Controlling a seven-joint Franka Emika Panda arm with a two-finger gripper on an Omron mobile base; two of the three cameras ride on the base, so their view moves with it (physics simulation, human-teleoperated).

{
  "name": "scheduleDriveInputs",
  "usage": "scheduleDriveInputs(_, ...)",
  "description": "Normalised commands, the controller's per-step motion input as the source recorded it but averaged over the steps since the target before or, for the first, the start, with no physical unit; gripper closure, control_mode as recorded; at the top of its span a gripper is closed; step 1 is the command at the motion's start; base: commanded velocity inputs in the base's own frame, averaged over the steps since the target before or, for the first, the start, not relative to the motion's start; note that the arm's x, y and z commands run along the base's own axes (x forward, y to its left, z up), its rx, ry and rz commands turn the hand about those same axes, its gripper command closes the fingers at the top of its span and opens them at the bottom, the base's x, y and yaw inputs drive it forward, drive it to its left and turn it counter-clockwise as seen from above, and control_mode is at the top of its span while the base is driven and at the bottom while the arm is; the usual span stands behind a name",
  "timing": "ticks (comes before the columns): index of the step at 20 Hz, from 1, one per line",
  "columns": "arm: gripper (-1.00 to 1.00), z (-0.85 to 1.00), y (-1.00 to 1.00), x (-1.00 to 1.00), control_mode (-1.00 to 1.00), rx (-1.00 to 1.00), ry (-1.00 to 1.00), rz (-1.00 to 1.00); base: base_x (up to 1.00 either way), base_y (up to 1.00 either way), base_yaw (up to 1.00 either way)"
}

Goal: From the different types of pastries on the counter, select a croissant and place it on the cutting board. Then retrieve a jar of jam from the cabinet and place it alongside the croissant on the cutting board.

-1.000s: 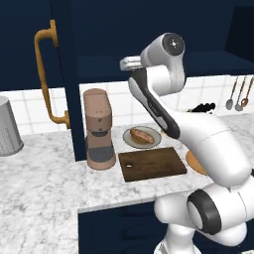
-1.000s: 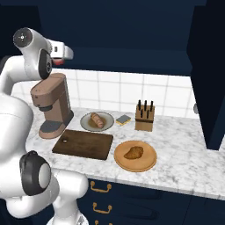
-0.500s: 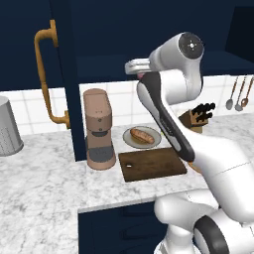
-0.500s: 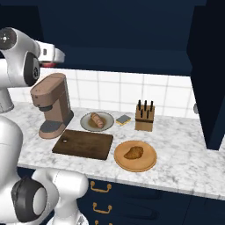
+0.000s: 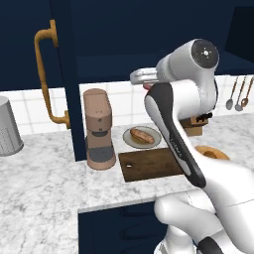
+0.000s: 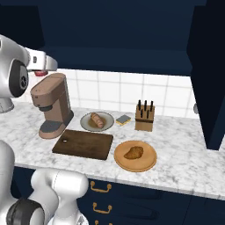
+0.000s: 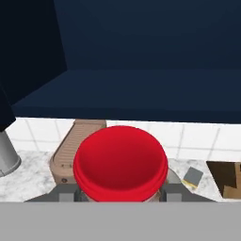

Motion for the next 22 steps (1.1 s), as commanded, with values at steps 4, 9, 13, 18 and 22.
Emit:
scheduleDriveInputs(4, 1.0, -0.3, 0.0, -0.13, -1.0, 0.0, 0.0, -0.06, 0.0, 0.0, 0.0)
scheduleDriveInputs(9, 1.0, -0.2, -0.08, -0.22, -1.0, 0.0, 0.03, -0.04, 0.0, 0.0, 0.0)
scheduleDriveInputs(13, 1.0, -0.09, -0.21, -0.38, -1.0, 0.01, 0.07, -0.02, 0.0, 0.0, 0.0)
scheduleDriveInputs(18, 1.0, -0.24, -0.13, -0.35, -1.0, 0.0, 0.06, -0.04, 0.0, 0.0, 0.0)
scheduleDriveInputs(22, 1.0, -0.53, 0.0, -0.03, -1.0, 0.0, 0.0, -0.05, 0.0, 0.0, 0.0)
